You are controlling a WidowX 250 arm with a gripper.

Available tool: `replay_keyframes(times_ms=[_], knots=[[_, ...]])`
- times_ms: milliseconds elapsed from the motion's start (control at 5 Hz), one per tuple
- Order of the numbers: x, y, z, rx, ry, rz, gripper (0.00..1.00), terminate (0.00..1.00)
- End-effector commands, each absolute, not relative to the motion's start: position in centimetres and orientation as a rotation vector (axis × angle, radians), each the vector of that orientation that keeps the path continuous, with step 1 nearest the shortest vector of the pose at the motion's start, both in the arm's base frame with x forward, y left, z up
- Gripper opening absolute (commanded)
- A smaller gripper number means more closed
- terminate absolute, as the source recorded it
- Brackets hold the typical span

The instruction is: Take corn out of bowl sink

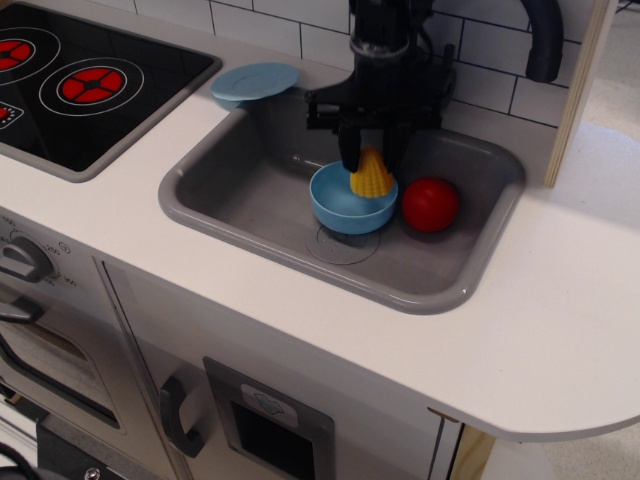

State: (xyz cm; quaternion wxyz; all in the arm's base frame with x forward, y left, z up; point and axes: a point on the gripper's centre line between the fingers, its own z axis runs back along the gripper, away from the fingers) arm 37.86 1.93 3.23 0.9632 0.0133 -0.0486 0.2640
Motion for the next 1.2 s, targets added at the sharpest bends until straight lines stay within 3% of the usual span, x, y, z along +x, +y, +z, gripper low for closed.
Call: replay_keyframes(times_ms=[0, 400, 1000], knots=[[37.6, 4.7, 7.2, -0.029, -0.150, 0.533, 0.00, 0.00], [35.4, 7.1, 7.0, -0.052, -0.102, 0.438, 0.00, 0.00], [33.5, 8.8, 5.9, -0.021, -0.101, 0.395, 0.00, 0.00]])
